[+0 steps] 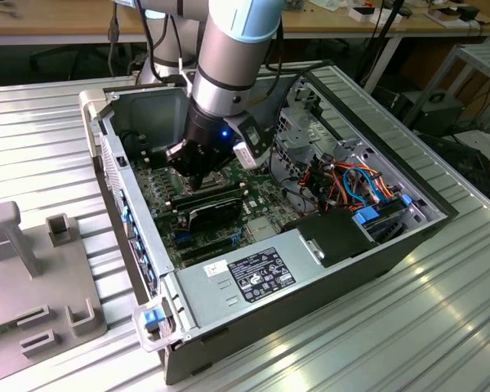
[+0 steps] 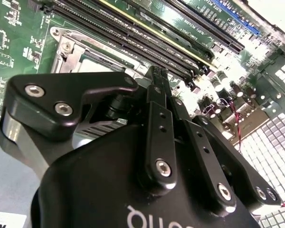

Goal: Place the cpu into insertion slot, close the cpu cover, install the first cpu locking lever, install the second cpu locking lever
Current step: 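Install the second cpu locking lever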

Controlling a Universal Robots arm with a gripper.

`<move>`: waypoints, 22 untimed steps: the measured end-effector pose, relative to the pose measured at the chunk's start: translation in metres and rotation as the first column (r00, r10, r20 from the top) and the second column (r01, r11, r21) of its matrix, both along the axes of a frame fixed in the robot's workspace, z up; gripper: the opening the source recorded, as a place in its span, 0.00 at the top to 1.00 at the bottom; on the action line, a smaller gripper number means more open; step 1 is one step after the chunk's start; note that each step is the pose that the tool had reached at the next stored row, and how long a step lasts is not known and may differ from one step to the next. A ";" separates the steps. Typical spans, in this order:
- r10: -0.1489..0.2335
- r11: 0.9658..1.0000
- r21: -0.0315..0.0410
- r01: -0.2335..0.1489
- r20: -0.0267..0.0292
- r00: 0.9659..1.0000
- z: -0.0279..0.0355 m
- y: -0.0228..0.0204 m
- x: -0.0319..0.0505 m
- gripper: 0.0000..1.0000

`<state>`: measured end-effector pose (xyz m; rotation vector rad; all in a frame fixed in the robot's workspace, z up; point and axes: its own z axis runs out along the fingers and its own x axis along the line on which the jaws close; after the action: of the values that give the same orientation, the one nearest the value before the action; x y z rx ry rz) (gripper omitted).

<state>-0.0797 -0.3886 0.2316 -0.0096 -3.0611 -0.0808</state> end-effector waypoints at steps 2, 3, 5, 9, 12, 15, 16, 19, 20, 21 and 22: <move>-0.001 1.000 0.000 0.001 0.000 1.000 -0.0023 0.0006 -0.0001 0.89; -0.001 1.000 0.000 0.001 0.000 1.000 -0.0035 0.0012 -0.0001 0.89; -0.003 1.000 0.000 0.003 0.000 1.000 -0.0149 0.0063 -0.0085 0.89; -0.004 1.000 0.009 0.004 0.000 1.000 -0.0201 0.0083 -0.0086 0.89; -0.003 1.000 0.016 0.003 0.000 1.000 -0.0217 0.0086 -0.0086 0.89; -0.003 1.000 0.022 0.003 0.000 1.000 -0.0233 0.0087 -0.0088 0.89; -0.003 1.000 0.023 0.003 0.000 1.000 -0.0234 0.0086 -0.0093 0.89; -0.003 1.000 0.022 0.003 0.000 1.000 -0.0236 0.0086 -0.0099 0.89; -0.003 1.000 0.022 0.003 0.000 1.000 -0.0237 0.0087 -0.0099 0.89; -0.003 1.000 0.023 0.003 0.000 1.000 -0.0239 0.0087 -0.0099 0.89; -0.003 1.000 0.023 0.003 0.000 1.000 -0.0244 0.0088 -0.0098 0.89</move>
<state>-0.0895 -0.3798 0.2073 -0.0134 -3.0600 -0.1159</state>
